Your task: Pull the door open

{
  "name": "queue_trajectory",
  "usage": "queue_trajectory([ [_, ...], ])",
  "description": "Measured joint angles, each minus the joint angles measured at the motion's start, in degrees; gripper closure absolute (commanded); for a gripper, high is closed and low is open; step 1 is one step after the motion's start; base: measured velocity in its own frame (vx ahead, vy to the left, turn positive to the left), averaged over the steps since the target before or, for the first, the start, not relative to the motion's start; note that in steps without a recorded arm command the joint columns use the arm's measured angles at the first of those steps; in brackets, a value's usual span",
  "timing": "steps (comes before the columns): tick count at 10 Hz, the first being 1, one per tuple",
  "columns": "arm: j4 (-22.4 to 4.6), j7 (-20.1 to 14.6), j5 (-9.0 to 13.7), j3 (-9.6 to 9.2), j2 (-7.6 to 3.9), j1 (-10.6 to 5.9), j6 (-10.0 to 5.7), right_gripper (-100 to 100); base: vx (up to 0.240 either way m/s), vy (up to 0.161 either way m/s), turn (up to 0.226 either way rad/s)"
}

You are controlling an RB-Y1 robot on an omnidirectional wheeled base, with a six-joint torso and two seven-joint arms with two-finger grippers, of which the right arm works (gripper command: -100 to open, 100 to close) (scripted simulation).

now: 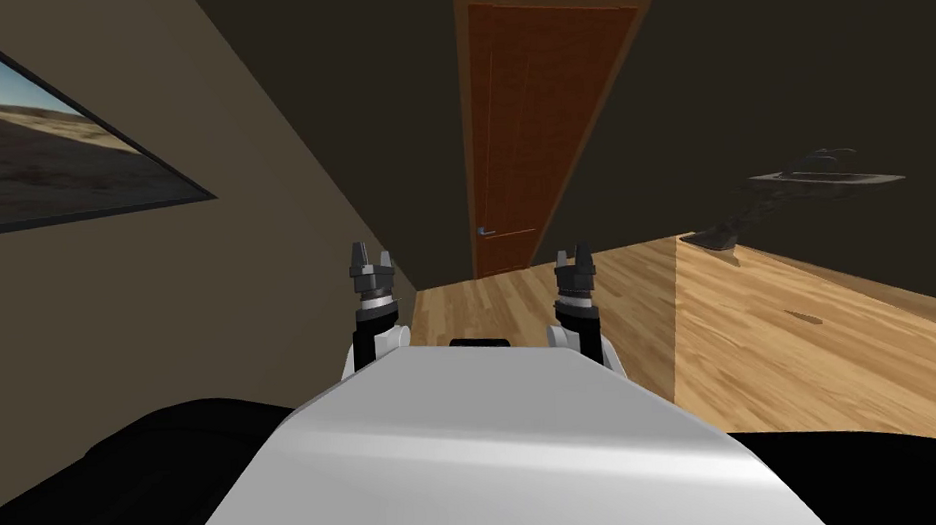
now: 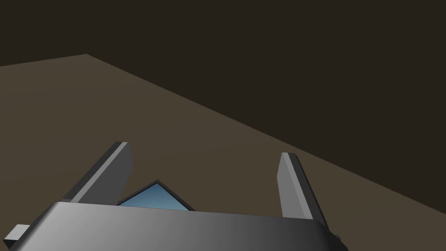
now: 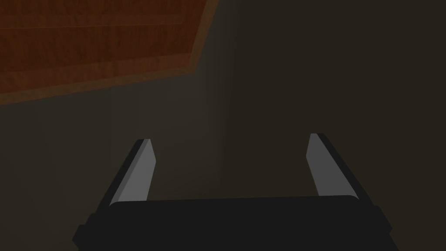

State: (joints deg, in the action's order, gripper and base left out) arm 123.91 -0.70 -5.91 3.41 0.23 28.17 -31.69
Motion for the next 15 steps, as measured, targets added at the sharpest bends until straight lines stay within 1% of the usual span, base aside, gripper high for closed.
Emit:
queue_trajectory([
  [2,-3.1,-0.1,-0.2,0.84,-0.44,-1.55,-0.44,-100,0.080,-0.006,0.113],
  [4,-5.4,-0.5,-0.4,1.82,-1.15,-2.11,-0.72,-100,0.073,-0.013,0.061],
  [5,-6.5,-0.6,-0.4,2.02,-1.18,-2.54,-1.09,-100,0.051,-0.009,0.064],
  [6,-8.1,-0.6,-0.5,2.48,-1.43,-3.18,-1.52,-100,0.069,-0.016,0.127],
  [7,-10.0,-0.6,-0.6,2.98,-1.59,-4.31,-1.68,-100,0.084,-0.015,0.124],
  [8,-11.4,-0.8,-0.7,3.52,-1.89,-4.87,-1.75,-100,0.094,-0.015,0.130],
  [10,-15.1,-1.2,-0.9,4.83,-2.50,-6.69,-2.37,-100,0.101,-0.028,0.130],
  [11,-16.6,-1.2,-1.1,5.32,-2.60,-7.49,-2.54,-100,0.069,-0.017,0.043],
  [14,-21.4,-1.7,-1.3,6.72,-3.23,-9.10,-3.40,-100,0.059,-0.010,0.086],
  [15,-22.5,-1.8,-1.4,7.04,-3.37,-9.56,-3.58,-100,0.052,-0.019,0.087],
])
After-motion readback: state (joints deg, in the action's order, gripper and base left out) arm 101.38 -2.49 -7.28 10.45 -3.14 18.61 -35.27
